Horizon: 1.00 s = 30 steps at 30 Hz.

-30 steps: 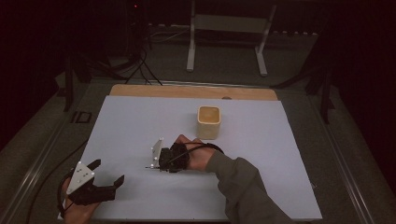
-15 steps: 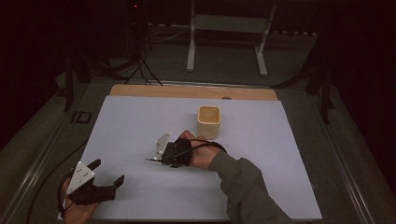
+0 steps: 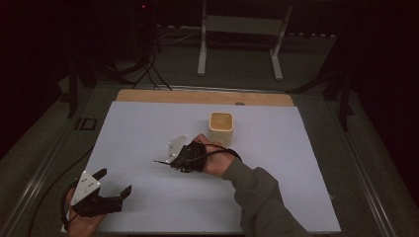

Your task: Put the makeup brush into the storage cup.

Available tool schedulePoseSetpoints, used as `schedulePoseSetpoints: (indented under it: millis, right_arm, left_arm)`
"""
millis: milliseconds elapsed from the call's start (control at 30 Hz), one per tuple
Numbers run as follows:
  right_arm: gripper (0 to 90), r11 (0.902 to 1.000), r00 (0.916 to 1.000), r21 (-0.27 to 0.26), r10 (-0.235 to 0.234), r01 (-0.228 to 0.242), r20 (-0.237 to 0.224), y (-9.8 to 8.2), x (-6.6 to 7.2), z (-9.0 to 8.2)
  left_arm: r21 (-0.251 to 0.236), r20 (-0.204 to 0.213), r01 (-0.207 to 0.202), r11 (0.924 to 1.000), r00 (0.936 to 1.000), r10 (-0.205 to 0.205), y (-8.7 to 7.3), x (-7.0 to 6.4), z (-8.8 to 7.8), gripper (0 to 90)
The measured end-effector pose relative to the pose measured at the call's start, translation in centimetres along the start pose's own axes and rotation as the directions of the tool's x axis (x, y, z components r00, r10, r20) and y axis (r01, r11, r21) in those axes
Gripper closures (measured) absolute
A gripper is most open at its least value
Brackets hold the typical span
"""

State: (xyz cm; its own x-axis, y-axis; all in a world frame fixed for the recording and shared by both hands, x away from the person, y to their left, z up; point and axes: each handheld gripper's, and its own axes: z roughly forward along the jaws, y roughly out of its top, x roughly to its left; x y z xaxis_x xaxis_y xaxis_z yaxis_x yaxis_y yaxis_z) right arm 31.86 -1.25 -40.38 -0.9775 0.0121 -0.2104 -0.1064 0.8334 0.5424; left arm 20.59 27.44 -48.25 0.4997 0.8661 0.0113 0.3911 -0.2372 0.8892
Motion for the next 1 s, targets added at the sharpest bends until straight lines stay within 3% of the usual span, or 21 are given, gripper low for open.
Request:
schedulePoseSetpoints:
  millis: [733,1000]
  right_arm:
    - [85.4,0.9950,0.9952,-0.080,0.066,-0.061,0.072,-0.8,-1.0,-1.5]
    - [85.3,0.9887,0.9912,-0.124,0.097,-0.085,0.091,-1.1,-1.4,-2.3]
  left_arm:
    - [0.001,0.001,0.001,1.0000,1.0000,-0.001,0.0,0.0,0.0,1.6]
    - [0.001,0.001,-0.002,1.0000,1.0000,0.002,0.0,0.0,0.0,1.6]
